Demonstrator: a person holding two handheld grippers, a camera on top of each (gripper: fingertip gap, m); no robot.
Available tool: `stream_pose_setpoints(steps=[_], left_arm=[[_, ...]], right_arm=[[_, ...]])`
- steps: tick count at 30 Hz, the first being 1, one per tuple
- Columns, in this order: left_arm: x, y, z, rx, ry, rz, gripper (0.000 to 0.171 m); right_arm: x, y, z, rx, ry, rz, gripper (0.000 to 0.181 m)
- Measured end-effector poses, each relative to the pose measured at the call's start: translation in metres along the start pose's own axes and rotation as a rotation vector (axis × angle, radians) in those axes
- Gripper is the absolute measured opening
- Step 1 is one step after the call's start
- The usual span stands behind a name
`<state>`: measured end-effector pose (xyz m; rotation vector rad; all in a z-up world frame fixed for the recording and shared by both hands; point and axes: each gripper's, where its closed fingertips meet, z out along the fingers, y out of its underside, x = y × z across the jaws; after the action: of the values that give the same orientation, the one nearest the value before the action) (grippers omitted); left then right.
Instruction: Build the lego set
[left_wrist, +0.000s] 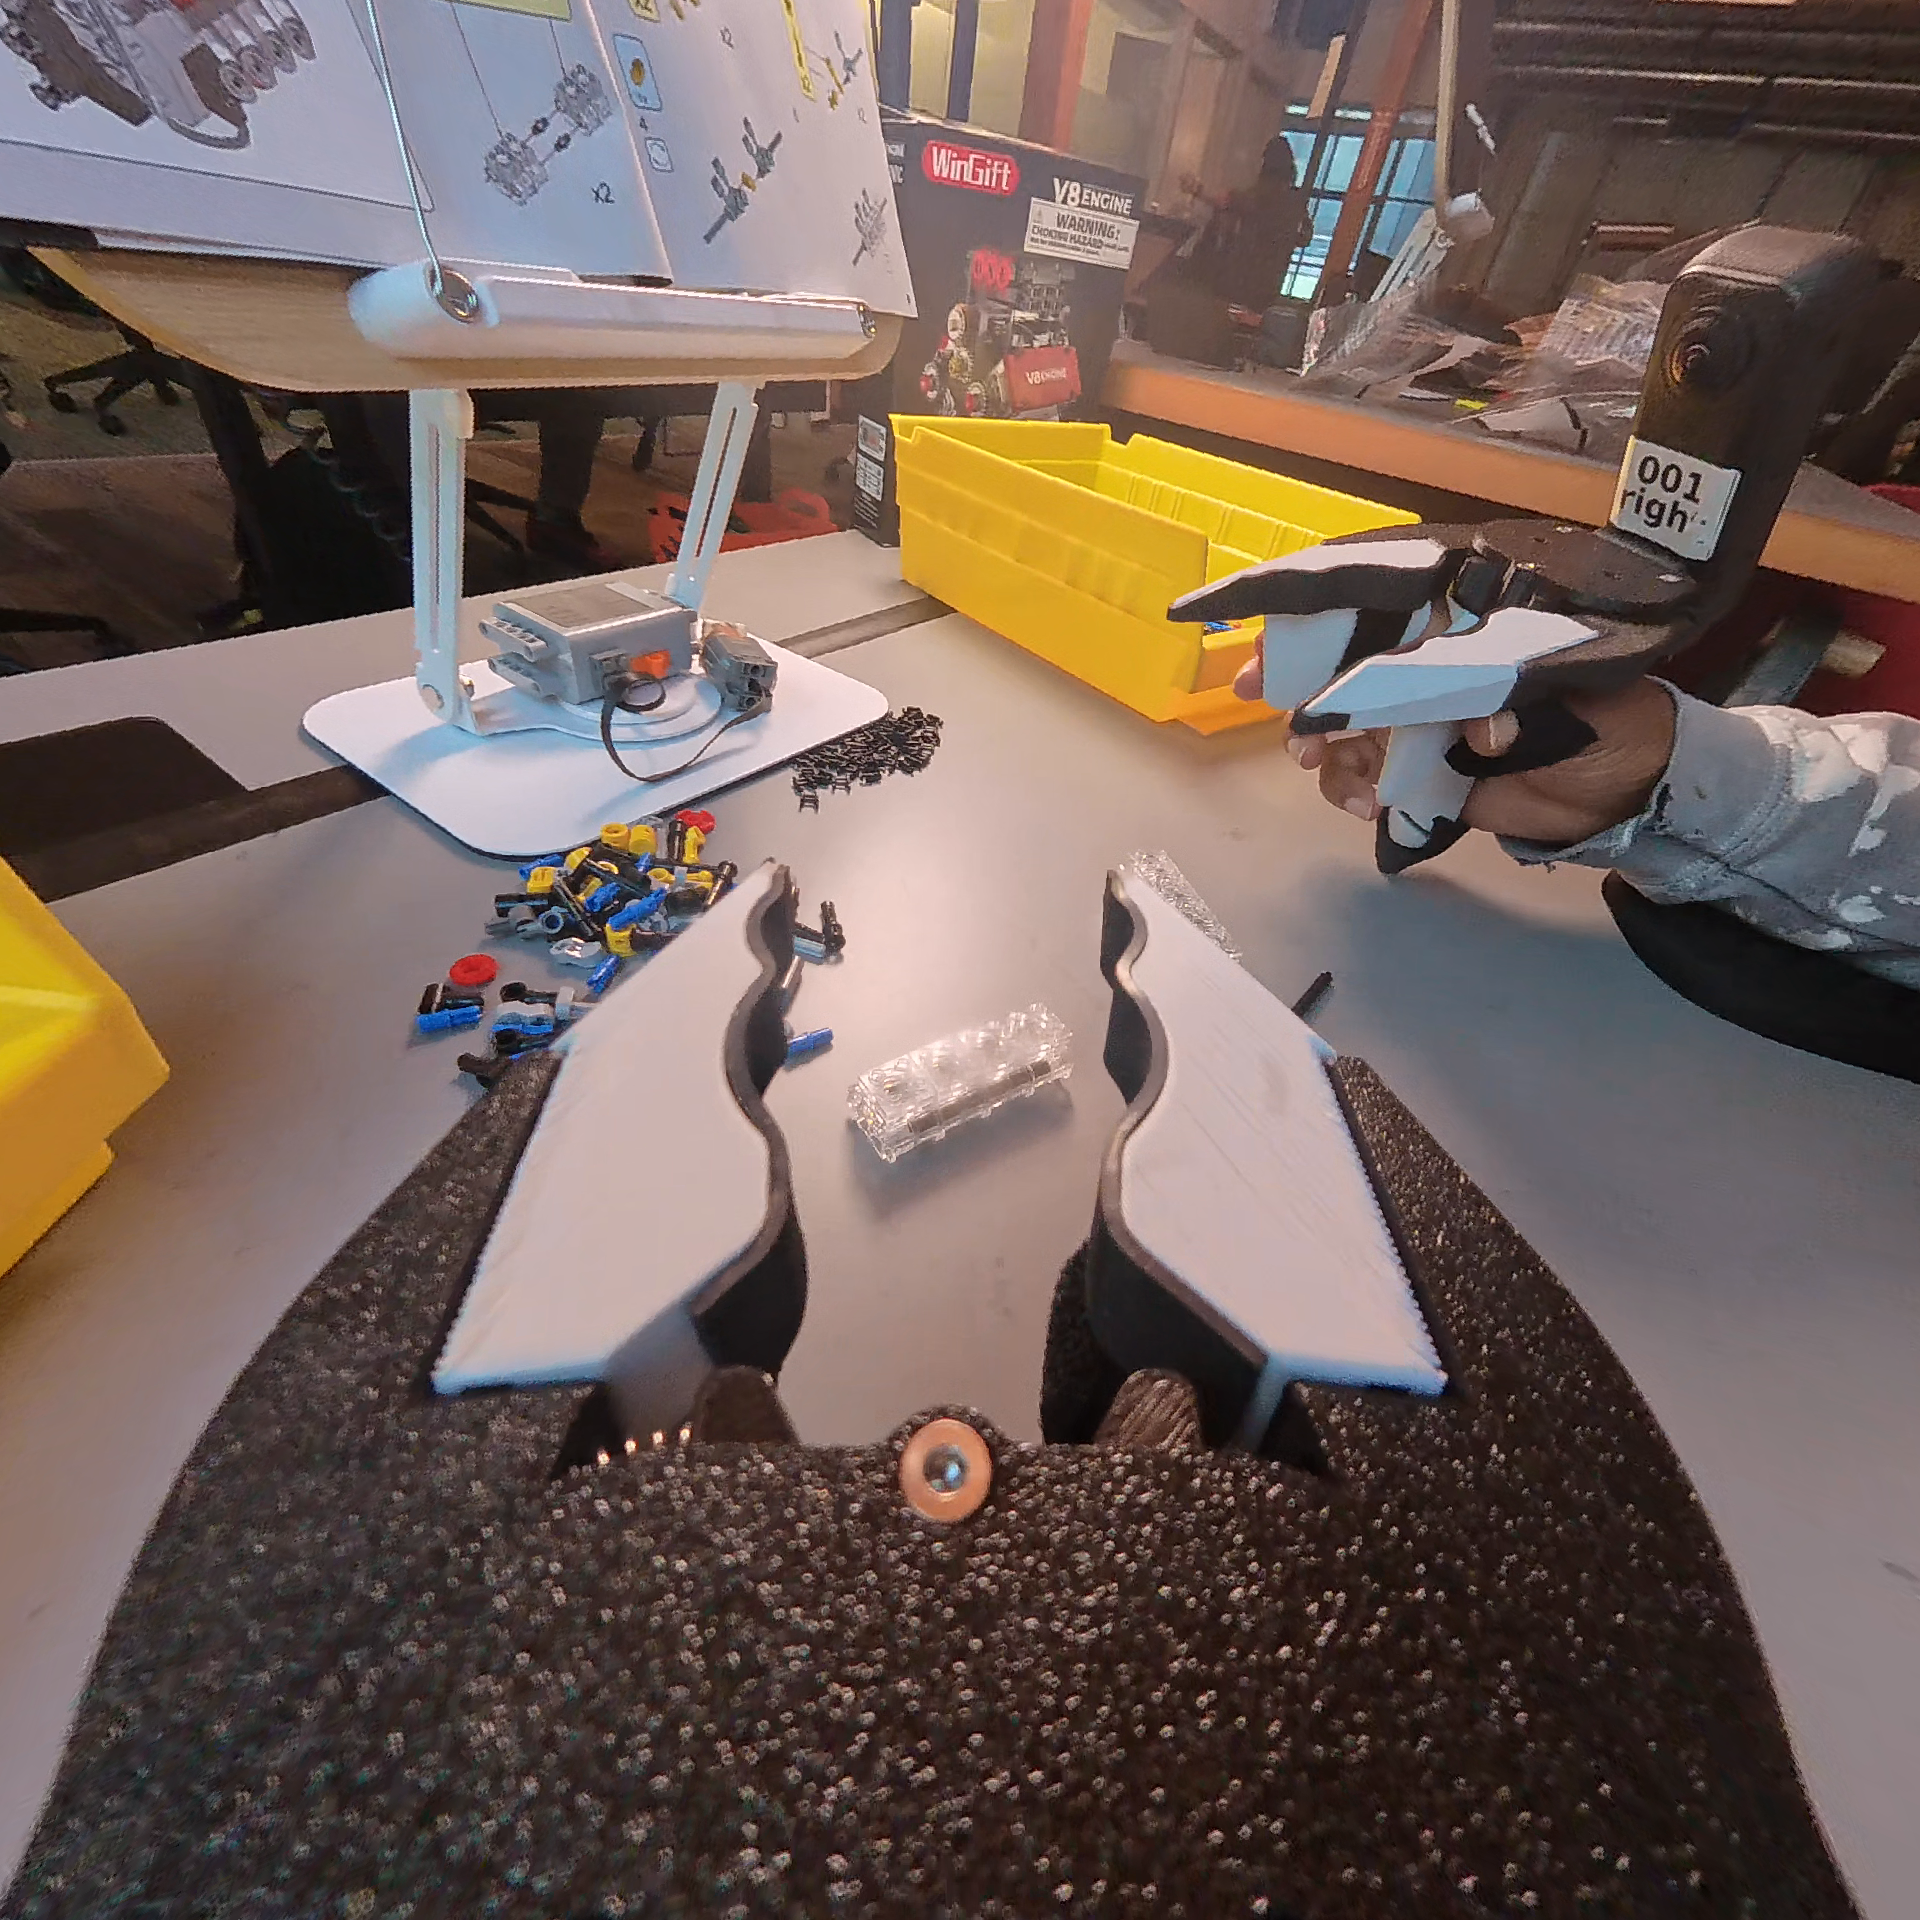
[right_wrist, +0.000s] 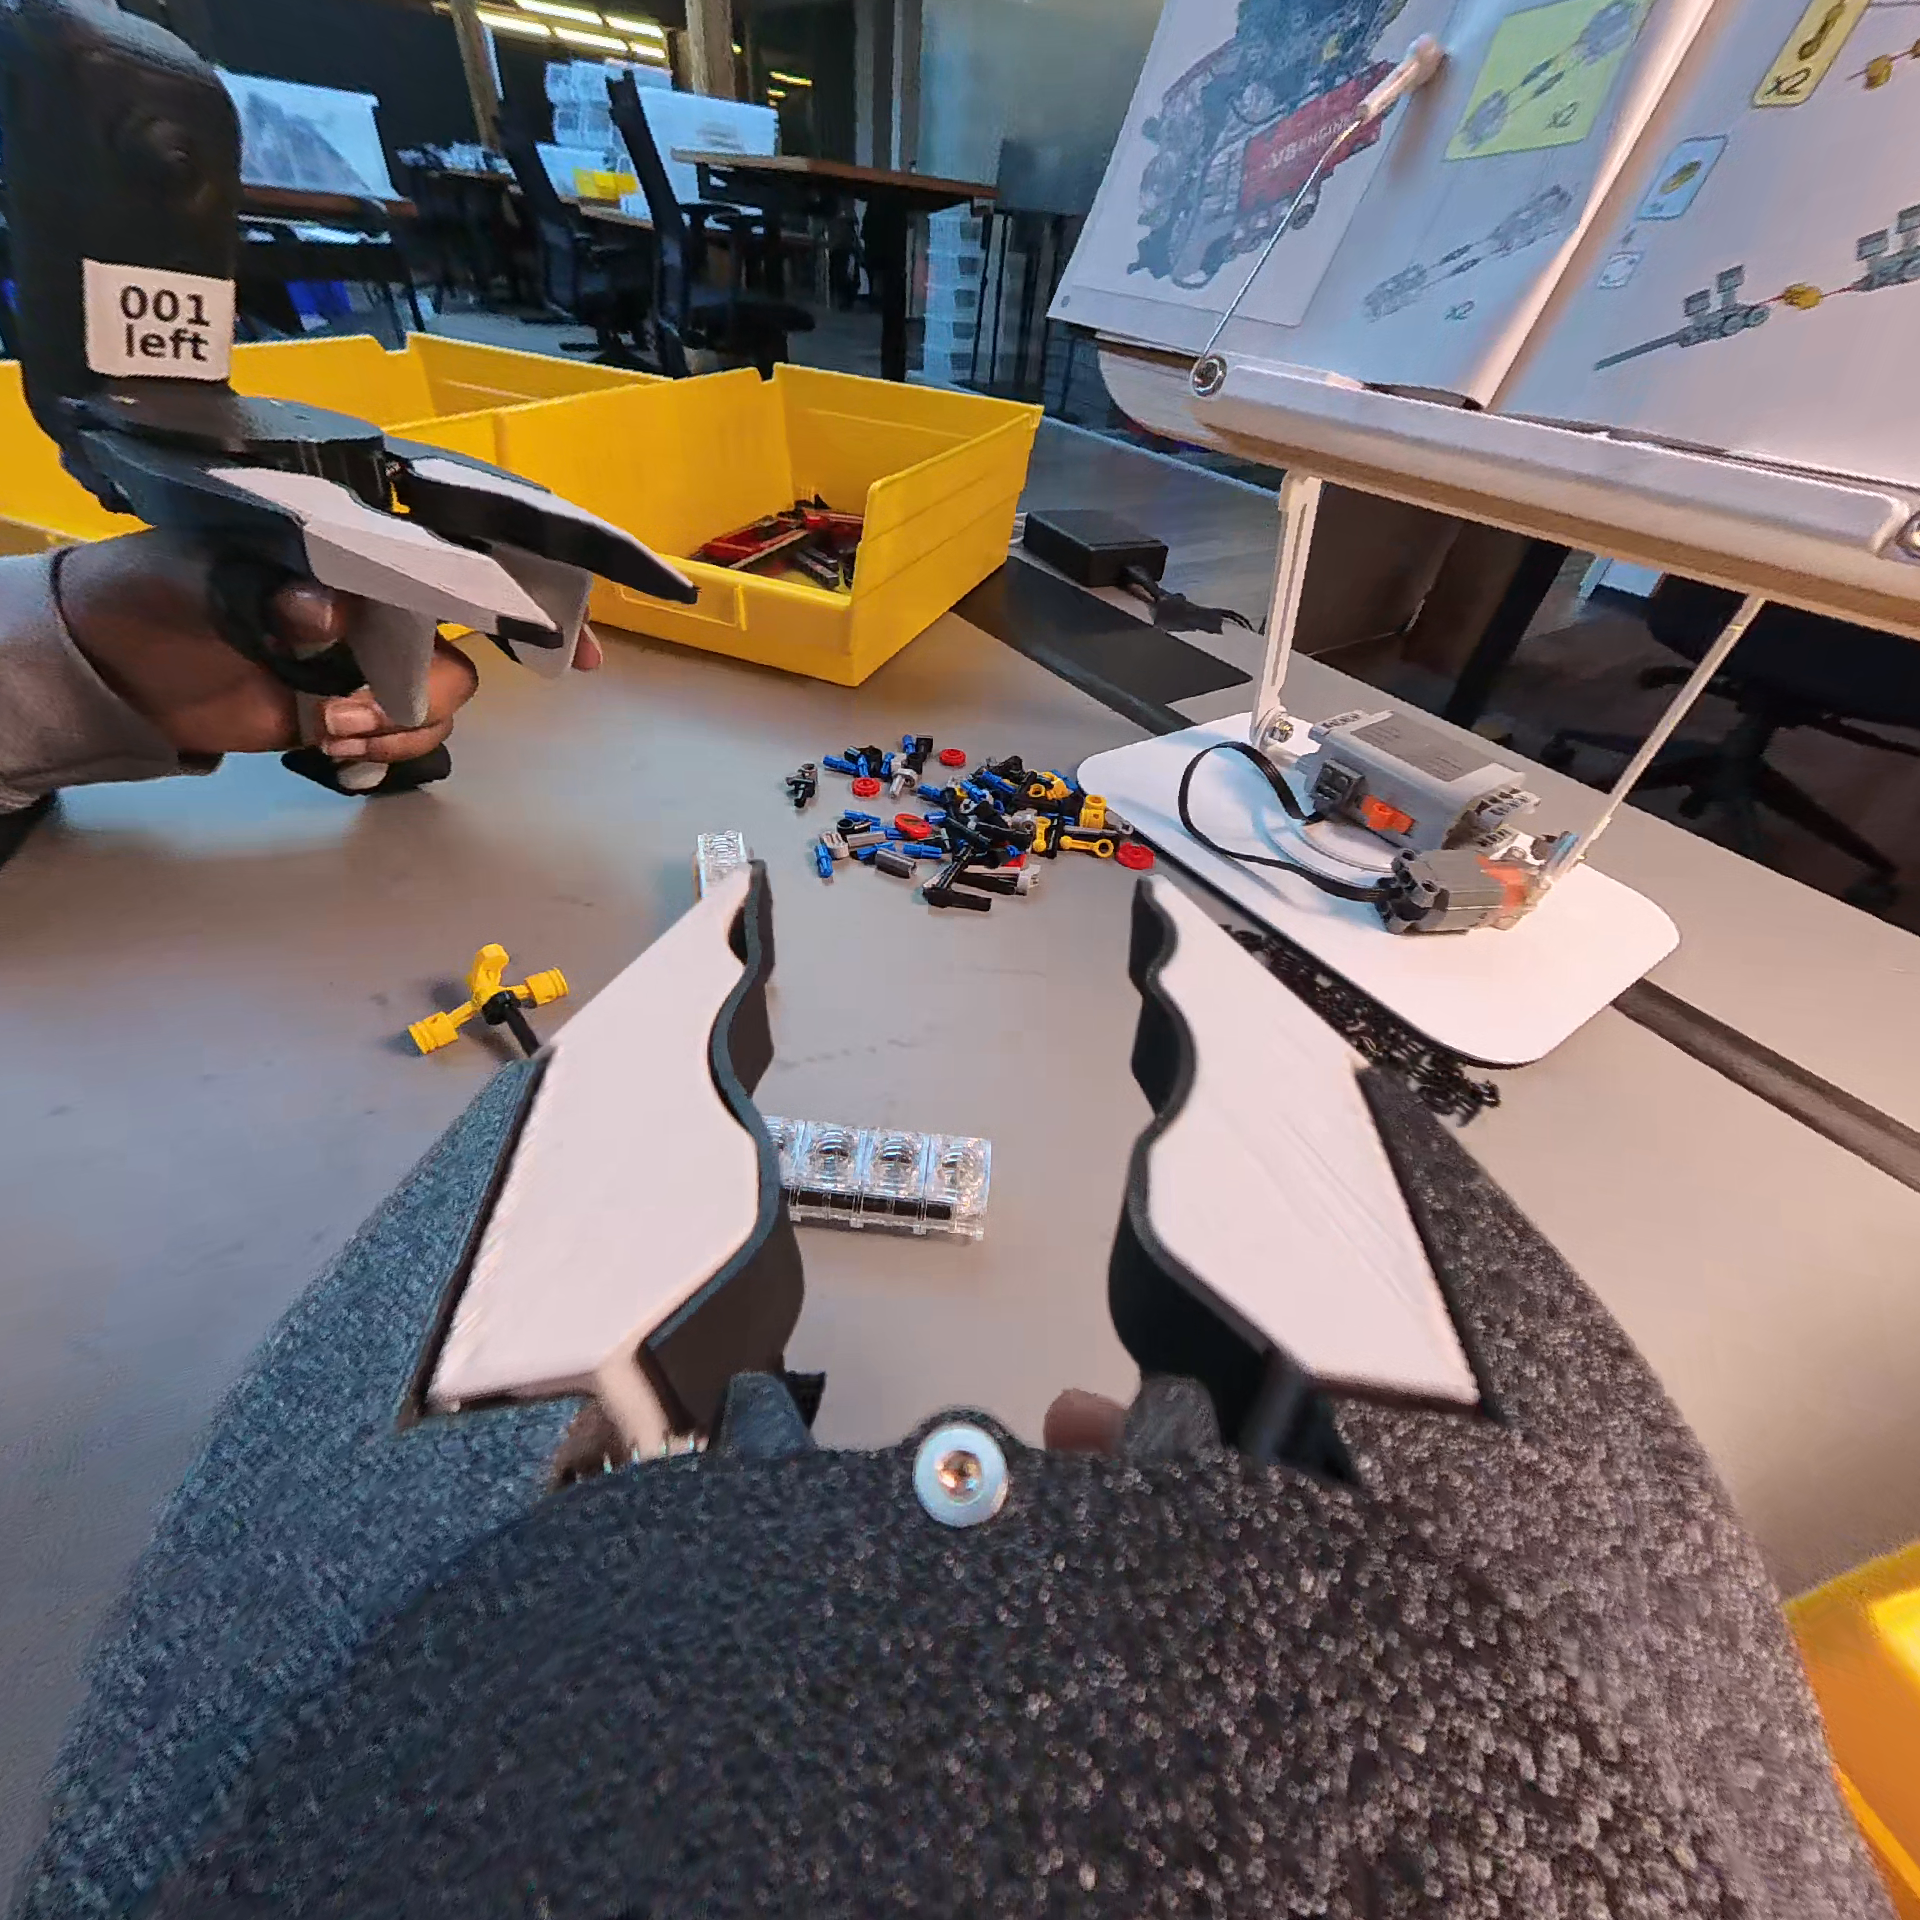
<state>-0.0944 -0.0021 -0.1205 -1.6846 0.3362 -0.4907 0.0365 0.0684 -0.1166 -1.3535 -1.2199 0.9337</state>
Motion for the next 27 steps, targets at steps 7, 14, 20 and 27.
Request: stream_pose_setpoints(steps=[7,14,20,27], left_arm=[[-0.005,0.002,0.001,-0.011,-0.056,0.047,0.055],[-0.003,-0.001,0.002,0.011,-0.075,0.055,0.054],[-0.002,-0.002,0.002,0.02,-0.078,0.076,0.054],[-0.004,-0.005,0.001,0.034,-0.094,0.073,0.054]], right_arm=[[0.003,-0.006,-0.006,0.057,-0.021,0.048,0.038],[0.008,-0.004,-0.006,0.044,0.045,-0.046,0.062],[0.011,-0.005,-0.007,0.054,0.047,-0.033,0.064],[0.016,-0.008,-0.009,0.08,0.064,-0.014,0.066]])
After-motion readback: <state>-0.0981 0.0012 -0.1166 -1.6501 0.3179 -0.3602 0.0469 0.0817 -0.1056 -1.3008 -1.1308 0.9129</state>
